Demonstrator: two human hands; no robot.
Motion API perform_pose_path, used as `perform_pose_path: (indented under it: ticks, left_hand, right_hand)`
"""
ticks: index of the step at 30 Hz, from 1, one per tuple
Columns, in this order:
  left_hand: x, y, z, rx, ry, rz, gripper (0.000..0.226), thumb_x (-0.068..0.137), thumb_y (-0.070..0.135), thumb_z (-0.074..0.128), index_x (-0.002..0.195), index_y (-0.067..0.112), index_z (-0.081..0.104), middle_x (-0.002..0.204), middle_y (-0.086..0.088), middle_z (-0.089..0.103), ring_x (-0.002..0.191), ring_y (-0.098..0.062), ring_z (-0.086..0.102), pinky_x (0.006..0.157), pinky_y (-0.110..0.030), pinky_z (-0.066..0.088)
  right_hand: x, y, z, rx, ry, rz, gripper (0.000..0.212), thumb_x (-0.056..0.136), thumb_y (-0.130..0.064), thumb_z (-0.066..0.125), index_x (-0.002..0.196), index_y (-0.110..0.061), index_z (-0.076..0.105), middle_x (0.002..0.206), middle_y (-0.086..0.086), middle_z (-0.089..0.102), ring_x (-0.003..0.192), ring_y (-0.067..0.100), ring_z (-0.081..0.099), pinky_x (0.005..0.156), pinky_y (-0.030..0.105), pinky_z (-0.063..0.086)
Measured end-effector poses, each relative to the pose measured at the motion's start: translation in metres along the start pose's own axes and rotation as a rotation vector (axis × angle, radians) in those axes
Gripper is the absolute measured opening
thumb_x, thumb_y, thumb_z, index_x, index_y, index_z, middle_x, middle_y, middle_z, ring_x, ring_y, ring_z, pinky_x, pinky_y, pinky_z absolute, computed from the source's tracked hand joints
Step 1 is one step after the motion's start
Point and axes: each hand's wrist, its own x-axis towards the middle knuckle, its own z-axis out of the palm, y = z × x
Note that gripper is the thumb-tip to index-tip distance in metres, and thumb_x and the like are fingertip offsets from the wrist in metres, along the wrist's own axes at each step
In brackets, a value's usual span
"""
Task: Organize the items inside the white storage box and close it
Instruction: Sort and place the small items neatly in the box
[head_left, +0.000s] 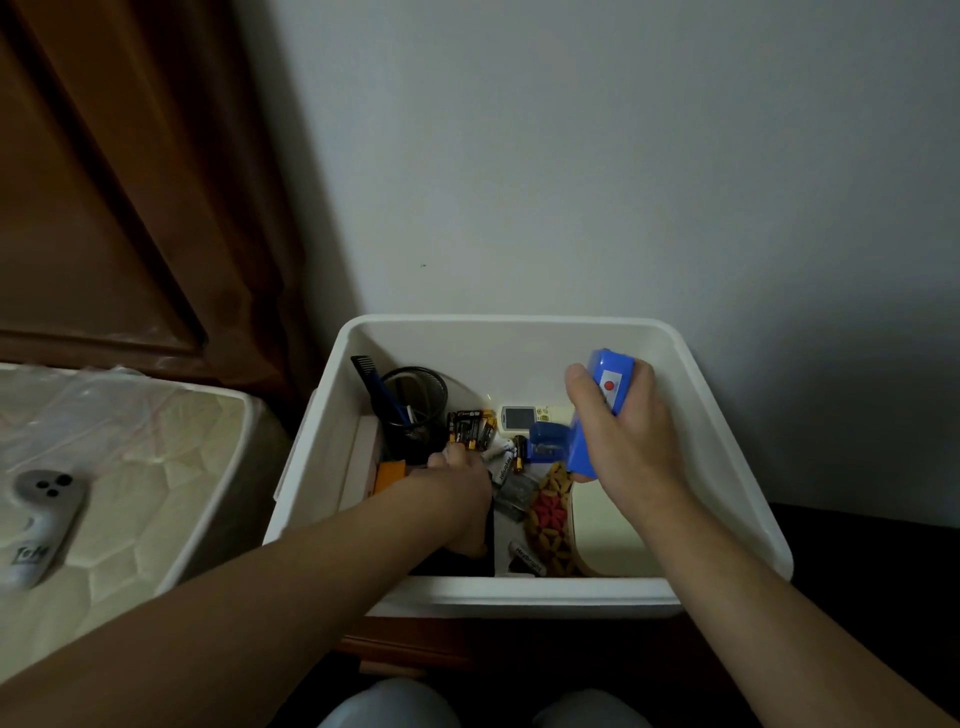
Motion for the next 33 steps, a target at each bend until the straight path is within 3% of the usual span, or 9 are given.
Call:
perform_pose_path:
  ticks: [2,5,7,9,12,17,21,24,33]
  left_hand:
    - [-0.011,0.003,-0.010,-0.173,0.070,0.074,0.080,0.100,0.038,0.064,0.162,0.010,0.021,0.162,-0.018,0.025,0.148,-0.040,0.031,0.116,-0.050,0.040]
    - [-0.032,0.010,-0.017,-0.462,0.124,0.198,0.041,0.102,0.030,0.059,0.140,0.016,0.054,0.137,-0.008,0.057,0.122,-0.026,0.057,0.097,-0.038,0.051]
    - [-0.043,0.015,-0.017,-0.609,0.134,0.236,0.020,0.102,0.021,0.058,0.121,0.018,0.063,0.122,-0.005,0.065,0.111,-0.022,0.062,0.093,-0.037,0.054]
    - [-0.048,0.019,-0.014,-0.701,0.140,0.242,0.007,0.101,0.015,0.057,0.104,0.018,0.062,0.108,-0.004,0.065,0.103,-0.021,0.062,0.088,-0.035,0.056]
    - [-0.049,0.032,-0.008,-0.826,0.190,0.222,0.010,0.101,0.012,0.057,0.100,0.020,0.063,0.096,0.002,0.065,0.089,-0.015,0.062,0.069,-0.024,0.048]
    - [-0.030,0.059,-0.002,-0.837,0.246,0.221,0.023,0.097,0.015,0.061,0.120,0.018,0.064,0.117,-0.005,0.066,0.102,-0.021,0.065,0.094,-0.040,0.058]
    - [-0.003,0.065,-0.002,-0.770,0.113,0.139,0.058,0.095,0.026,0.064,0.150,0.019,0.046,0.149,-0.010,0.047,0.134,-0.033,0.051,0.114,-0.048,0.046]
    - [0.006,0.068,0.001,-0.761,-0.026,0.114,0.054,0.095,0.026,0.067,0.146,0.015,0.054,0.145,-0.012,0.057,0.130,-0.031,0.055,0.115,-0.048,0.044]
    - [0.009,0.064,0.003,-0.704,-0.012,0.051,0.055,0.090,0.024,0.072,0.141,0.009,0.059,0.136,-0.012,0.062,0.125,-0.029,0.058,0.110,-0.043,0.050]
  right_hand:
    - [-0.001,-0.005,-0.001,0.050,0.026,-0.029,0.045,0.081,-0.074,0.053,0.094,-0.031,0.052,0.068,-0.017,0.058,0.053,0.000,0.053,0.051,0.021,0.046]
    - [-0.006,-0.018,-0.010,0.168,0.059,-0.118,0.045,0.085,-0.066,0.053,0.096,-0.022,0.053,0.067,-0.010,0.053,0.055,0.007,0.051,0.058,0.027,0.045]
    - [-0.012,-0.031,-0.025,0.167,0.076,-0.240,0.037,0.089,-0.060,0.053,0.105,-0.026,0.055,0.074,-0.007,0.056,0.060,0.011,0.055,0.060,0.027,0.049]
    - [-0.018,-0.040,-0.044,0.132,0.115,-0.385,0.030,0.092,-0.051,0.053,0.113,-0.029,0.052,0.081,-0.010,0.060,0.063,0.004,0.058,0.061,0.017,0.051]
    - [-0.027,-0.041,-0.069,0.041,0.242,-0.506,0.039,0.092,-0.043,0.054,0.124,-0.023,0.043,0.085,-0.009,0.056,0.067,-0.002,0.059,0.061,0.005,0.046]
    - [-0.042,-0.010,-0.085,-0.137,0.324,-0.428,0.064,0.087,-0.058,0.070,0.132,-0.030,0.035,0.103,-0.025,0.048,0.082,-0.001,0.058,0.065,0.010,0.049]
    - [-0.039,0.008,-0.083,-0.375,0.334,-0.391,0.073,0.084,-0.056,0.072,0.136,-0.016,0.042,0.118,-0.004,0.046,0.098,0.013,0.054,0.076,0.026,0.053]
    - [-0.039,0.008,-0.082,-0.436,0.339,-0.392,0.072,0.086,-0.048,0.075,0.139,-0.013,0.040,0.121,0.003,0.049,0.102,0.020,0.055,0.077,0.033,0.052]
    - [-0.046,0.002,-0.079,-0.525,0.290,-0.406,0.067,0.089,-0.055,0.068,0.137,-0.019,0.037,0.112,-0.006,0.046,0.093,0.014,0.056,0.065,0.028,0.054]
